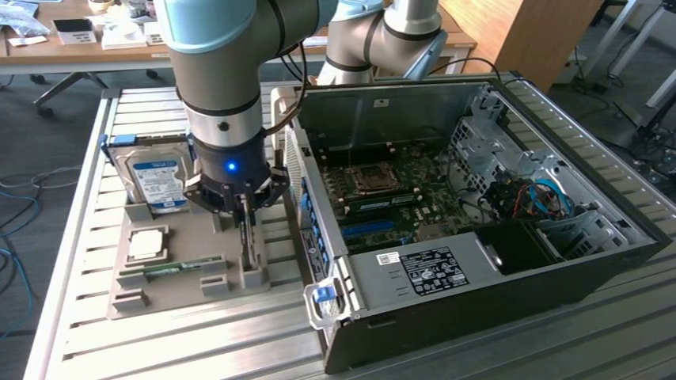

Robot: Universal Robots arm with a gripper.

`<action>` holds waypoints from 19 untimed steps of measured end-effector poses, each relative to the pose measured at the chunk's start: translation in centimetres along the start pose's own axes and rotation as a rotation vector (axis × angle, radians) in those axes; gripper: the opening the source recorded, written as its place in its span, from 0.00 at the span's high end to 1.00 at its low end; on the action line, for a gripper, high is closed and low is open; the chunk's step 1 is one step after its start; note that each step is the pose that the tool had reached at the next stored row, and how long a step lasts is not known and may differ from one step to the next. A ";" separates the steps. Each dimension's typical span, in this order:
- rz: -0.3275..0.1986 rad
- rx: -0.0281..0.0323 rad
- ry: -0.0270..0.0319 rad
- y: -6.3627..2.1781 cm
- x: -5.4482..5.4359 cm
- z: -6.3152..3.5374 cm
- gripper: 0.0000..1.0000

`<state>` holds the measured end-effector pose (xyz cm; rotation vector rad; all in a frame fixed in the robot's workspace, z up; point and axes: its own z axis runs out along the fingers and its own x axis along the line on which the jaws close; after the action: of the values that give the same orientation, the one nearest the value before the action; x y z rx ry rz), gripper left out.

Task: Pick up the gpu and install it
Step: 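Pick up the gpu and move the gpu toward the slot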

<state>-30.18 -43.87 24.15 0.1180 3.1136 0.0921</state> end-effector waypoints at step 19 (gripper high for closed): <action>0.000 0.0001 0.0000 0.18 -0.1 -2.95 0.73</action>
<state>-30.18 -43.87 27.11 0.1181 3.1137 0.0920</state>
